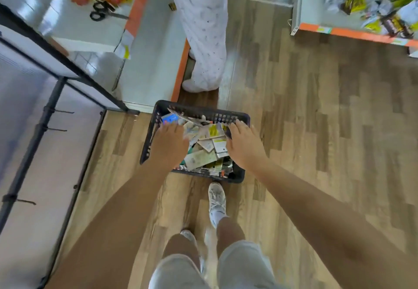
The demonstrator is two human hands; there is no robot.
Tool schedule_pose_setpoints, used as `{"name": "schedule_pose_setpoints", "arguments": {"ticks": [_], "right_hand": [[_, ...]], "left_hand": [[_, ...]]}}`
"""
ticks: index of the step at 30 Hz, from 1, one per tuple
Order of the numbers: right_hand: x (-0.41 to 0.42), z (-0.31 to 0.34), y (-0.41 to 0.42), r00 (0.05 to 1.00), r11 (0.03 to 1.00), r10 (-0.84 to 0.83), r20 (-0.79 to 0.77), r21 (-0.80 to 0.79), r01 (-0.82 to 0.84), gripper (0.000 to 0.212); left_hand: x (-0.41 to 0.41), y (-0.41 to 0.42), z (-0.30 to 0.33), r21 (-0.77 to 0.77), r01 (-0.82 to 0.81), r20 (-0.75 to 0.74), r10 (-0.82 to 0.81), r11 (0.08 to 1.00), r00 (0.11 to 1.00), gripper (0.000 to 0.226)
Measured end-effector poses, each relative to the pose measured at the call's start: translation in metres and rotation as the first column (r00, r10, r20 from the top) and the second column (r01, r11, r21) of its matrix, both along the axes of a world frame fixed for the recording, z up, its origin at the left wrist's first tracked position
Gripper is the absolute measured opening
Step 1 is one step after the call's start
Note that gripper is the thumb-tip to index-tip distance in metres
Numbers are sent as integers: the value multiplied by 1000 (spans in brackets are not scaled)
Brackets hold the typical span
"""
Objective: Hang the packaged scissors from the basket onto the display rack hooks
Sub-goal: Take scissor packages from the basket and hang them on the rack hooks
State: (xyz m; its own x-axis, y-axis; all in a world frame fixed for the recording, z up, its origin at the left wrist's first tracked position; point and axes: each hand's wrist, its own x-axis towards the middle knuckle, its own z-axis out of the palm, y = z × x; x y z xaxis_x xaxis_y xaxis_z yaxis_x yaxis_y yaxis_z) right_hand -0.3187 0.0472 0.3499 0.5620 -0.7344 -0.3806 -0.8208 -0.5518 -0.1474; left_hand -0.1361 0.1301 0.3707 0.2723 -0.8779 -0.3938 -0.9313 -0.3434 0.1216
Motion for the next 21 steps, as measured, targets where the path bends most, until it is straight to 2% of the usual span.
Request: {"name": "schedule_pose_setpoints", "arguments": {"ticks": [6,10,13,17,21], "right_hand": [[0,-90,-17,993,996,24,-119,89,-14,59],[-2,-159,-7,984,988,50,-170,153,-23,53],[1,-208,4,979,971,13,-206,238,37,52],[10,-268,12,964,944,-4,-267,318,92,54],[26,-317,17,963,891,-151,-223,391,230,43]], "left_hand": [[14,-18,-91,67,56,-33,-54,996,998,38],[24,-20,-167,209,72,-57,-61,975,997,39],[31,-17,-224,286,109,-90,-87,952,992,34],[41,-9,-286,338,16,-176,46,941,983,32],[54,-7,-333,410,-3,-195,91,912,977,30]]}}
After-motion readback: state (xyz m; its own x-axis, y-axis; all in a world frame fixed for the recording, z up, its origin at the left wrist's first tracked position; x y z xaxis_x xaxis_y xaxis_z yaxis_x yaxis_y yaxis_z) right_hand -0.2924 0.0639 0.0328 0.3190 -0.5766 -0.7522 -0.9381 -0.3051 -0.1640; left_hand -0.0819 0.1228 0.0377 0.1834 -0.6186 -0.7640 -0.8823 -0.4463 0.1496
